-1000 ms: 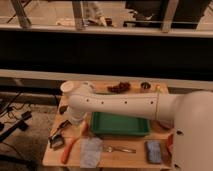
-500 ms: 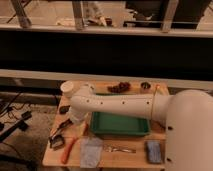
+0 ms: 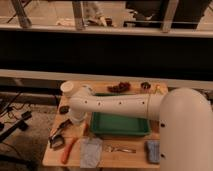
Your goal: Place apple in purple bowl
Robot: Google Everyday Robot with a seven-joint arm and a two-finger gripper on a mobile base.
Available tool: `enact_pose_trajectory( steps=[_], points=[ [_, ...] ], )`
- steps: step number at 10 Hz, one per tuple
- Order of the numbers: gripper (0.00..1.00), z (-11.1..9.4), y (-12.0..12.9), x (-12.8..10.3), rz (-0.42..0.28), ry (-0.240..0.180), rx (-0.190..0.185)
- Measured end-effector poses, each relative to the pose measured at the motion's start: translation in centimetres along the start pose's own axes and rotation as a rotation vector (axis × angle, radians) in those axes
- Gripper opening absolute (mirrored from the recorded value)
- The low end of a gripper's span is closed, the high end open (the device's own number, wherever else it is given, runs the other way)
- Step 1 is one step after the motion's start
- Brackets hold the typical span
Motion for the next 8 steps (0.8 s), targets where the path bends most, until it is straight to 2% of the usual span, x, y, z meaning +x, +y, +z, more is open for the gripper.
enact_pose_trajectory(
  steps=[3, 8],
  points=[
    [0.8, 0.4, 0.0, 0.9, -0.004, 0.024, -0.002],
    [0.8, 1.1, 0.7, 3.2, 0.027, 0.045, -0.012]
  ],
)
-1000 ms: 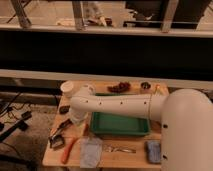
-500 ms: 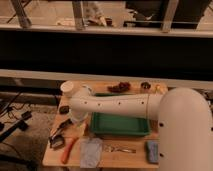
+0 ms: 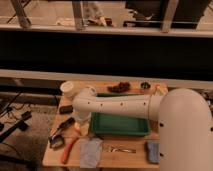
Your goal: Place apple in purple bowl
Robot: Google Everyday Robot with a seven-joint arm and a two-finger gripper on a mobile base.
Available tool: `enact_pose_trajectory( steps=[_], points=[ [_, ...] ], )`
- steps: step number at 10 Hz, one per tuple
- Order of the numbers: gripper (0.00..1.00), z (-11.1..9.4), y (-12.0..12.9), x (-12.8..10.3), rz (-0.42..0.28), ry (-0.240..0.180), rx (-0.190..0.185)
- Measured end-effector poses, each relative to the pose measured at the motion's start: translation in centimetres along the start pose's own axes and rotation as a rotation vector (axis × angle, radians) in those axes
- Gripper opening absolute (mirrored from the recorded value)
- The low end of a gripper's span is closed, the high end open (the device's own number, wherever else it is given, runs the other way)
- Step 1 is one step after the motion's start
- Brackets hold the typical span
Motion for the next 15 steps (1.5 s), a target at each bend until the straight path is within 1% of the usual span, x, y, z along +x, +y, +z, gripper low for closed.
enact_pose_trajectory(
  steps=[3, 4, 5, 6, 7, 8, 9, 11, 13, 14, 15],
  points=[
    [0.8, 0.3, 0.3, 0.0, -0.01, -0.006, -0.001],
    [0.76, 0.3, 0.3, 0.0, -0.015, -0.01, 0.002],
    [0.66, 0.2, 0.3, 0.0, -0.019, -0.015, 0.007],
    [0.58, 0.2, 0.3, -0.1, -0.021, -0.018, 0.009],
    [0.47, 0.2, 0.4, -0.1, -0.022, -0.022, 0.009],
    [0.39, 0.3, 0.4, -0.1, -0.023, -0.026, 0.008],
    [0.35, 0.4, 0.4, -0.1, -0.023, -0.028, 0.007],
    [0.34, 0.4, 0.4, -0.1, -0.023, -0.029, 0.005],
    [0.34, -0.1, 0.8, -0.1, -0.026, -0.023, 0.005],
    [0.34, -1.0, 0.7, -0.2, -0.026, -0.027, 0.021],
    [0.34, -2.6, 0.6, -0.6, -0.022, -0.039, 0.047]
  ],
)
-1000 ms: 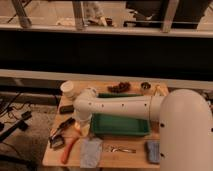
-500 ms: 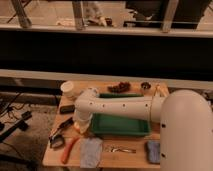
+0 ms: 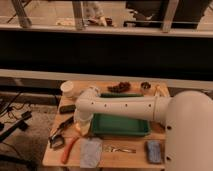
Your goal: Place apple in purple bowl
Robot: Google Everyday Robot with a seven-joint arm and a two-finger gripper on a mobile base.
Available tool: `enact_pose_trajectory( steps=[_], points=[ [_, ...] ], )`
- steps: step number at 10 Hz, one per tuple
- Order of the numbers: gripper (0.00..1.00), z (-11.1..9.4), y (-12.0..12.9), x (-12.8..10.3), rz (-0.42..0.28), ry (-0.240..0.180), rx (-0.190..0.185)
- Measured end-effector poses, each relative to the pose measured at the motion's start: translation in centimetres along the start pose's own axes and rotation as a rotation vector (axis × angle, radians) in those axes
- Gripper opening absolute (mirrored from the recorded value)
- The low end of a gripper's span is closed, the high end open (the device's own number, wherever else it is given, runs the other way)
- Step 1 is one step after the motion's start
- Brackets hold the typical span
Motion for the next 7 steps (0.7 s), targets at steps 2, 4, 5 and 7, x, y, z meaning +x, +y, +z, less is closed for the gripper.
enact_pose_trajectory(
  steps=[2, 4, 5, 7],
  points=[
    [0.34, -2.9, -0.2, -0.7, -0.005, -0.028, 0.044],
    [0.34, -7.2, -0.2, -1.4, -0.007, -0.065, 0.108],
    [0.34, -9.2, -0.2, -1.4, -0.004, -0.079, 0.14],
    [0.34, -12.7, 0.7, 0.1, 0.029, -0.105, 0.211]
  ],
)
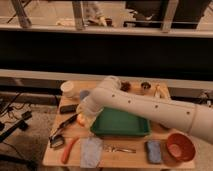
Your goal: Place apple in purple bowl
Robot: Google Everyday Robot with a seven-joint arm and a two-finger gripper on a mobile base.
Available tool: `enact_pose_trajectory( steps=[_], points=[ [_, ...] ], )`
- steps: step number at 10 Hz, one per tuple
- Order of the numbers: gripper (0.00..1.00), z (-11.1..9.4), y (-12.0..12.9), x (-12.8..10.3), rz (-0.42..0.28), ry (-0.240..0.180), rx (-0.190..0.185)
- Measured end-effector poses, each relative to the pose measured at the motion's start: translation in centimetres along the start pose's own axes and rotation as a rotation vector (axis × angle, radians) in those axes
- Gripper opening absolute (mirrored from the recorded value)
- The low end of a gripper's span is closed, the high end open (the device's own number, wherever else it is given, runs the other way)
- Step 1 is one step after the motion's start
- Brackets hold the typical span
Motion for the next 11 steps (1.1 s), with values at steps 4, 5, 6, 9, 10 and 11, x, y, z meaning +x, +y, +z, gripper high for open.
enact_pose_trajectory(
  steps=[4, 5, 6, 9, 10, 11],
  points=[
    [0.14, -4.0, 0.7, 4.6, 0.117, -0.046, 0.091],
    [0.14, -4.6, 1.0, 6.3, 0.158, -0.053, 0.102],
    [0.14, -5.0, 1.3, 8.2, 0.196, -0.054, 0.109],
    [0.14, -7.2, 2.8, 13.0, 0.28, -0.049, 0.123],
    [0.14, -7.2, 2.8, 13.1, 0.281, -0.05, 0.121],
    [0.14, -7.1, 2.7, 13.0, 0.28, -0.051, 0.121]
  ],
)
